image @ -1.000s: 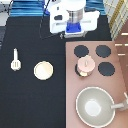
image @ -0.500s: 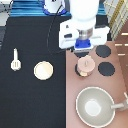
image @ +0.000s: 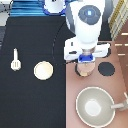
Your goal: Take the lid off the pot, put the pot on the plate, and use the tool to push the pot to the front of the table.
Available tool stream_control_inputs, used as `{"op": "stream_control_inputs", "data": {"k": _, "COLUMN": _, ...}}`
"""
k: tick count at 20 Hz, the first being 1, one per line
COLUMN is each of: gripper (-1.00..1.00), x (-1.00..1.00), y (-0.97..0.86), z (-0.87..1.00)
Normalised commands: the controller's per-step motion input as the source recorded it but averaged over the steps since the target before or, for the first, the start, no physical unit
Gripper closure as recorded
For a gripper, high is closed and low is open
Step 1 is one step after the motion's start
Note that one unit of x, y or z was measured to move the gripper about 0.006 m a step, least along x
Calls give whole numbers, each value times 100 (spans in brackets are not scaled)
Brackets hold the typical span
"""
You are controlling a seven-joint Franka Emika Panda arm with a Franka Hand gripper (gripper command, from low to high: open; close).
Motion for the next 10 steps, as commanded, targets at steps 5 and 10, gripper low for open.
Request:
{"op": "stream_control_inputs", "data": {"k": 5, "gripper": -100, "x": -27, "y": 33, "z": -36}}
{"op": "stream_control_inputs", "data": {"k": 10, "gripper": 100, "x": -17, "y": 21, "z": -10}}
